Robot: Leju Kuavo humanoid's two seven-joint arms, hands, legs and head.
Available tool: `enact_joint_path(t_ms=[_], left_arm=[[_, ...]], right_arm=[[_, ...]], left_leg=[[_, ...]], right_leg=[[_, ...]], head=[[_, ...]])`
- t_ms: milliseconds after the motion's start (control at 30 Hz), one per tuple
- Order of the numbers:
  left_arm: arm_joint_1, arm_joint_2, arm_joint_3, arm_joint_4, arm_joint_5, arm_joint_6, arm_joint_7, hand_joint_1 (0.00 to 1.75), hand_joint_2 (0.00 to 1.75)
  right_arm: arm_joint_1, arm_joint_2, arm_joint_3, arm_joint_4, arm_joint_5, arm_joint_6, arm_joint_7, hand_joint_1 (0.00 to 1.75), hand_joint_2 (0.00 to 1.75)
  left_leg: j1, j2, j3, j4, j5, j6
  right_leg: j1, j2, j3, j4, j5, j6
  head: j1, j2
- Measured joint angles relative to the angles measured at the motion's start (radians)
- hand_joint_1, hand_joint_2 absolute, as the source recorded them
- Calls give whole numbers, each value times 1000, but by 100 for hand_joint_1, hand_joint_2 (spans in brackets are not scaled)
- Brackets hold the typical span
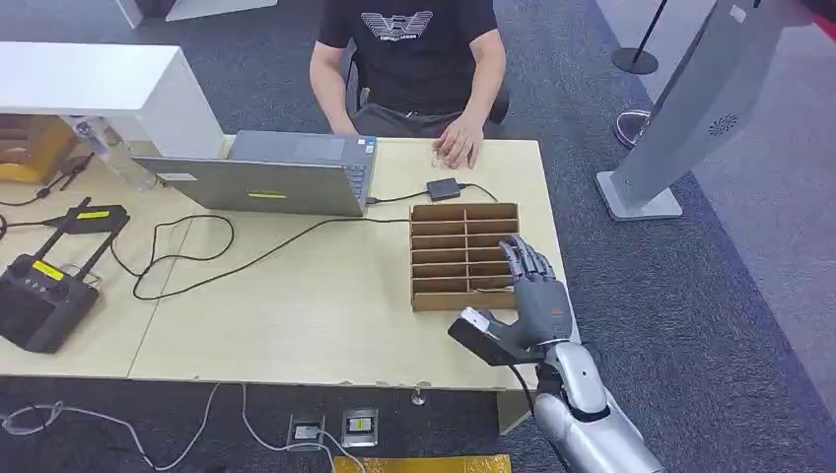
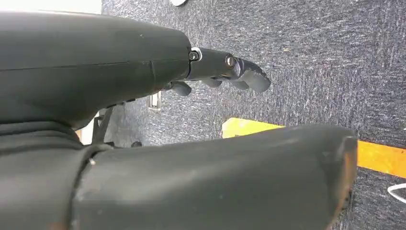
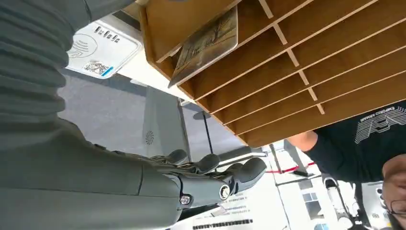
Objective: Pass the card to the sensor for recognition and then transmit it.
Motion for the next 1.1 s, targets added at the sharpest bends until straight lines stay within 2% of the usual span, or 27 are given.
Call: enact_joint_path(t_ms=[1100], left_arm=[[0,0,0,0,0,0,0,0,0]], right_arm=[[0,0,1,0,0,0,0,0,175]], left_leg=[[0,0,0,0,0,0]], right_leg=[[0,0,0,0,0,0]], head=[[0,0]])
